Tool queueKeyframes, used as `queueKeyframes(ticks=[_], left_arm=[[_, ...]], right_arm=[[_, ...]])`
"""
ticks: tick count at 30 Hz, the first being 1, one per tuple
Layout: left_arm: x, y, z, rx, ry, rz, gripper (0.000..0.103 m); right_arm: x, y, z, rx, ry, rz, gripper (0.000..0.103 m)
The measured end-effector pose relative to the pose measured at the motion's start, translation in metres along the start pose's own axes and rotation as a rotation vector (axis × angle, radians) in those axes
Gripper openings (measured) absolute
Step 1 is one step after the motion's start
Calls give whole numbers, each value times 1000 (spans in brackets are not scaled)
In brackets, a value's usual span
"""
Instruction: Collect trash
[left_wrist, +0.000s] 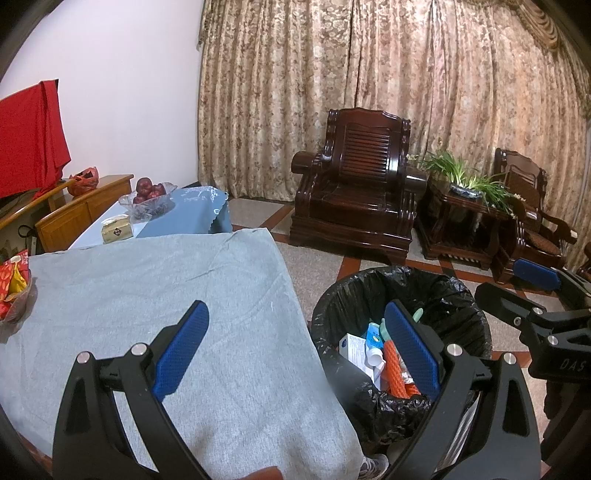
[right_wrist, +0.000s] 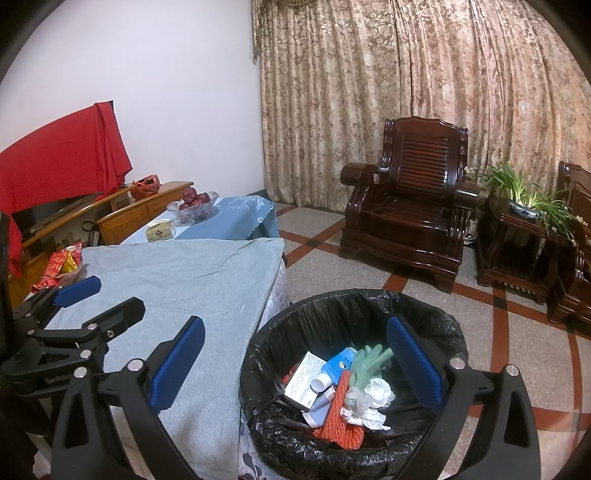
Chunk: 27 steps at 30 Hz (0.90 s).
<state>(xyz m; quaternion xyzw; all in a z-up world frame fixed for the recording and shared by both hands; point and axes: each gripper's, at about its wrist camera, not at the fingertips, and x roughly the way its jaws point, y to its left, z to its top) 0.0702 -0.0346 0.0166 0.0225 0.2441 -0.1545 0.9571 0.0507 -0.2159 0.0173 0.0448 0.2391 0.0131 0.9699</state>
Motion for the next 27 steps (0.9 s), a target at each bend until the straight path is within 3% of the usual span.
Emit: queueKeyframes(ticks=[27], left_arm=[[-6,8,-9,-5,26,5,93]], right_arm=[[-3,3,-1,2,9,1,97]])
